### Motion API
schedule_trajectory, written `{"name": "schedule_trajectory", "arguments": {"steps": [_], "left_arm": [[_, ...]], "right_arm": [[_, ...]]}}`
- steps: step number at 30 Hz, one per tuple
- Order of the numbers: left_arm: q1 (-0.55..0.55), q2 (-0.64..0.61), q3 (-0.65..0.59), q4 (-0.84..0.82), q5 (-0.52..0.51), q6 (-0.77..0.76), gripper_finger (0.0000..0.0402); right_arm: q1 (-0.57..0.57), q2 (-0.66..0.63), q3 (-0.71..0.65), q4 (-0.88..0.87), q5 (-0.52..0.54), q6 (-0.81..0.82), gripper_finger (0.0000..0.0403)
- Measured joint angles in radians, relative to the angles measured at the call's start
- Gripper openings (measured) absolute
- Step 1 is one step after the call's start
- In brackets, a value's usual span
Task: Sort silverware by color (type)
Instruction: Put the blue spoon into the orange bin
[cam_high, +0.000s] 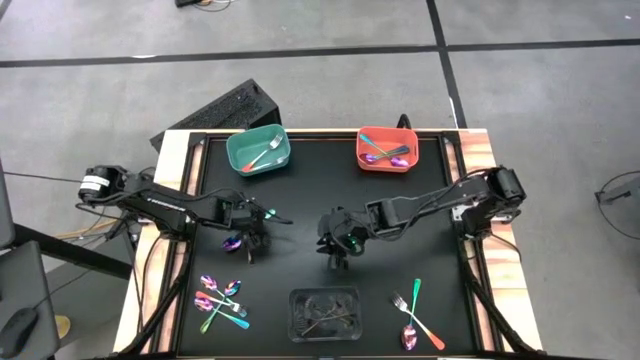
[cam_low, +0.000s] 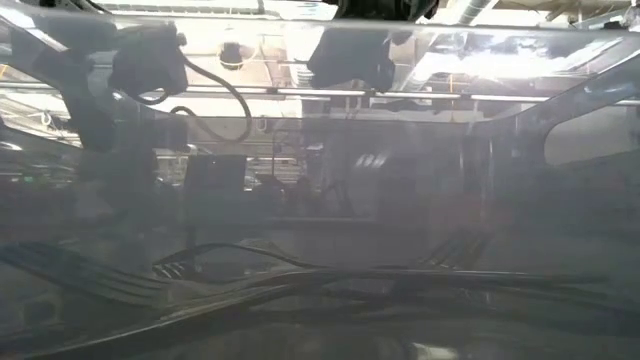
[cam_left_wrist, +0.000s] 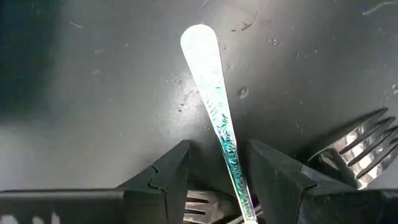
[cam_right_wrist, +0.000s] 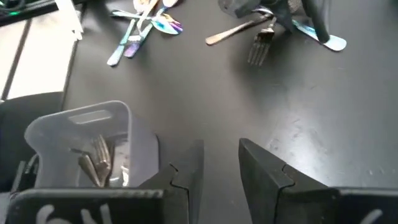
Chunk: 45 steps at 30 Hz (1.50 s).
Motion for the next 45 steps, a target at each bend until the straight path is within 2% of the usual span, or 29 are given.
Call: {"name": "schedule_trajectory", "arguments": {"steps": [5, 8, 17, 26, 31, 35, 38, 42, 45], "left_arm": [[0.000, -0.001, -0.009, 0.006, 0.009, 0.002, 0.0148], [0.000, -0.001, -0.010, 0.008, 0.010, 0.029, 0.0134], [0.006, -0.002, -0.052, 0.082, 0.064, 0.063, 0.0014], [0.007, 0.007, -0.006, 0.099, 0.029, 0.125, 0.0010], [0.008, 0.005, 0.057, 0.135, -0.039, 0.223, 0.0008], [0.028, 0.005, 0.102, 0.168, -0.049, 0.298, 0.0007], [0.041, 0.004, 0.126, 0.223, -0.044, 0.377, 0.0007], [0.062, 0.004, 0.134, 0.473, 0.015, 0.440, 0.0007], [0.073, 0.004, 0.134, 0.674, 0.083, 0.445, 0.0007]], "right_arm": [[-0.025, 0.000, 0.000, 0.001, -0.001, -0.018, 0.0120], [-0.039, 0.000, 0.000, -0.008, -0.002, -0.019, 0.0120], [-0.045, 0.000, 0.000, -0.084, 0.052, -0.018, 0.0120], [-0.008, -0.019, -0.004, -0.176, 0.159, 0.000, 0.0120], [0.006, -0.100, -0.102, -0.160, 0.206, 0.055, 0.0120], [0.005, -0.198, -0.250, -0.054, 0.238, 0.124, 0.0120], [-0.004, -0.268, -0.378, 0.114, 0.281, 0.184, 0.0120], [-0.018, -0.286, -0.541, 0.450, 0.311, 0.219, 0.0120], [-0.033, -0.251, -0.605, 0.680, 0.311, 0.218, 0.0120]]}}
